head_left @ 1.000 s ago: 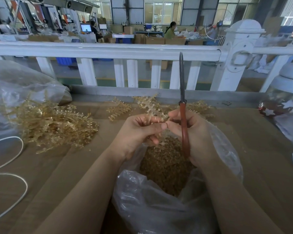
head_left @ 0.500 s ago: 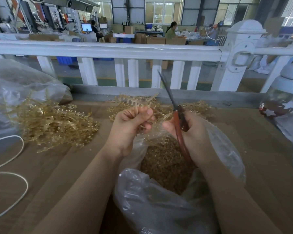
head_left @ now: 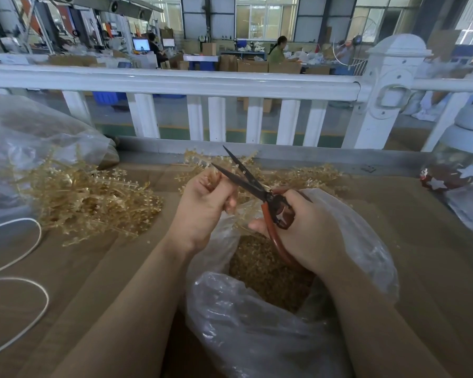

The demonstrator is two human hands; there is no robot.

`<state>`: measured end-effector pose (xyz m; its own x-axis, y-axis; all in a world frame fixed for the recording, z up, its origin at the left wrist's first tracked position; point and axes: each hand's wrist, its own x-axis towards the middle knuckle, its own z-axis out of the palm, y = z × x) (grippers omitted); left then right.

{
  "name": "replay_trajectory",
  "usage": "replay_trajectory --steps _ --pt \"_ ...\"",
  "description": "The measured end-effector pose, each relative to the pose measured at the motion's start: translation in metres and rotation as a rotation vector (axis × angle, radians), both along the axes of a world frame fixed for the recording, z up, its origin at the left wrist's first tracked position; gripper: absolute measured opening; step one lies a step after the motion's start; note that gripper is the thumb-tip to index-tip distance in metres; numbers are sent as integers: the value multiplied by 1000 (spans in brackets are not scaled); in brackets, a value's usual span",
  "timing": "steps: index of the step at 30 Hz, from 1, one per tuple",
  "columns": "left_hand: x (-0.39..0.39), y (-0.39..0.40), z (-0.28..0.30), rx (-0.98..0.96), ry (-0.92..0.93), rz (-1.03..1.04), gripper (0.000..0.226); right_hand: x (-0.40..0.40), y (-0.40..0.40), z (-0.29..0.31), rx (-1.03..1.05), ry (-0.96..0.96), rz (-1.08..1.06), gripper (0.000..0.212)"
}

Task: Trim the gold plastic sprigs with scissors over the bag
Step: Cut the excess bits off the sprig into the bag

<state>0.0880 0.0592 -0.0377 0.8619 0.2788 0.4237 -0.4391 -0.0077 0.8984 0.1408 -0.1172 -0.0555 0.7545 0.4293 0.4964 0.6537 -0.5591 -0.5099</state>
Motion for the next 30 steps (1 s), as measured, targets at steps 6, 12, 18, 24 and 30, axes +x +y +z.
replay_trajectory --steps 6,12,18,24,30 --pt "0 2 1 42 6 31 31 0 0 0 -33 -3 -36 66" --pt "2 6 -1 34 11 0 31 0 0 -1 2 25 -1 59" --pt "3 10 -4 34 5 -17 34 0 -1 -2 23 41 34 50" --pt "4 11 -3 43 19 -15 10 -1 -1 -1 42 59 58 51" --pt "5 11 -5 72 43 -37 23 -2 -1 1 13 45 42 57"
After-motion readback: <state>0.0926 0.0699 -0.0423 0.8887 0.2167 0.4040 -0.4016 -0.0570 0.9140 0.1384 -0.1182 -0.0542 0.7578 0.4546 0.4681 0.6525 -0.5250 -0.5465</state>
